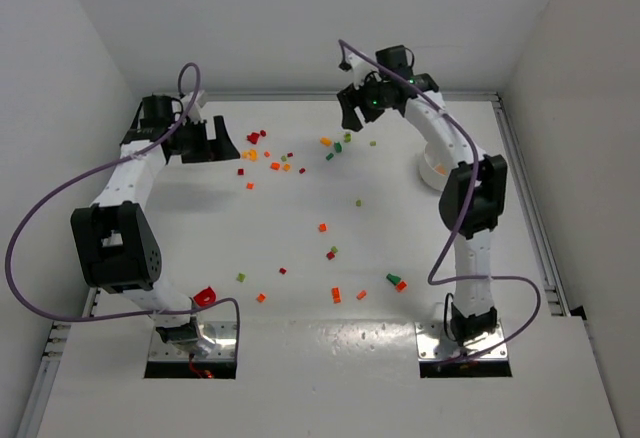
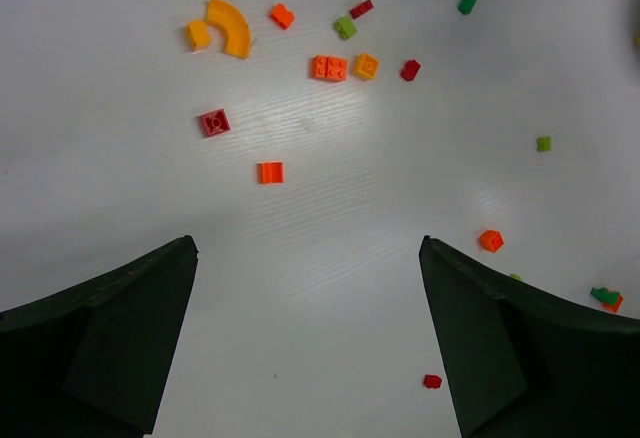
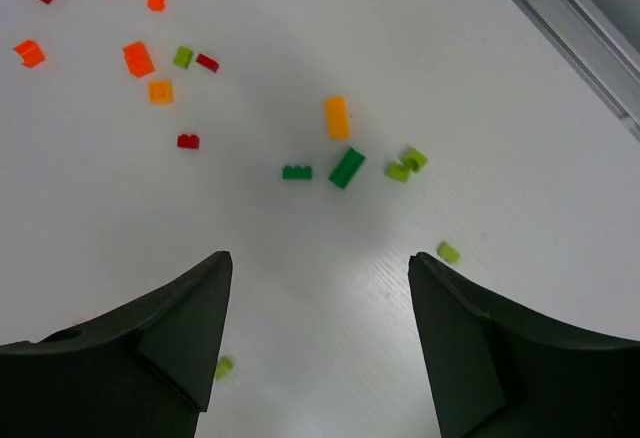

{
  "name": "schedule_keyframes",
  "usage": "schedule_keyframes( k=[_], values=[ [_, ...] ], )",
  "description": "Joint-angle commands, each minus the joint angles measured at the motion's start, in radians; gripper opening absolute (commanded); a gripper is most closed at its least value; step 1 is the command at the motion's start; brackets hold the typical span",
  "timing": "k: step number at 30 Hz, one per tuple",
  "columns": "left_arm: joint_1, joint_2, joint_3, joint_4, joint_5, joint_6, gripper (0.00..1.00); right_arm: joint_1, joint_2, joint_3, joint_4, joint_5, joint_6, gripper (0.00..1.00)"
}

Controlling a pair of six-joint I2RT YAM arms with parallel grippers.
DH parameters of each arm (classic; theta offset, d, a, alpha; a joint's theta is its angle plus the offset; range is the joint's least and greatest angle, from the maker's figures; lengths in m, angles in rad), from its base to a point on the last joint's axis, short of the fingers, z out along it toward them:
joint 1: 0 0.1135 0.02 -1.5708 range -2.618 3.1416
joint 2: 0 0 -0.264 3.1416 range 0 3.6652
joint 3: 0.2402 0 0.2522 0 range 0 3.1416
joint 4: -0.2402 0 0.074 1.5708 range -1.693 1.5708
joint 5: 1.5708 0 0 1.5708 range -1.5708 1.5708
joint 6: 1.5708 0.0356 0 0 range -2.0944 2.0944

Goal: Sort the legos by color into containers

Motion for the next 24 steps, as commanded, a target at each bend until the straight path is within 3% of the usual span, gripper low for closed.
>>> schedule_keyframes(
  k=[1,11,24],
  values=[
    [0.016,-0.026,-0.004,0.009,0.102,0.076,1.0,0.059,0.07,0.116,0.03,0.035,-0.013,0.71],
    [0.047,0.027,0.005,-0.041,0.222,0.145,1.0,0.162,0.311,0.25,0.038,0.181,-0.062,0.6],
    [0.065,0.129,0.034,-0.059,0.253,0.178,1.0,0.171,0.434,0.279,0.106,0.29,-0.062,0.63]
  ],
)
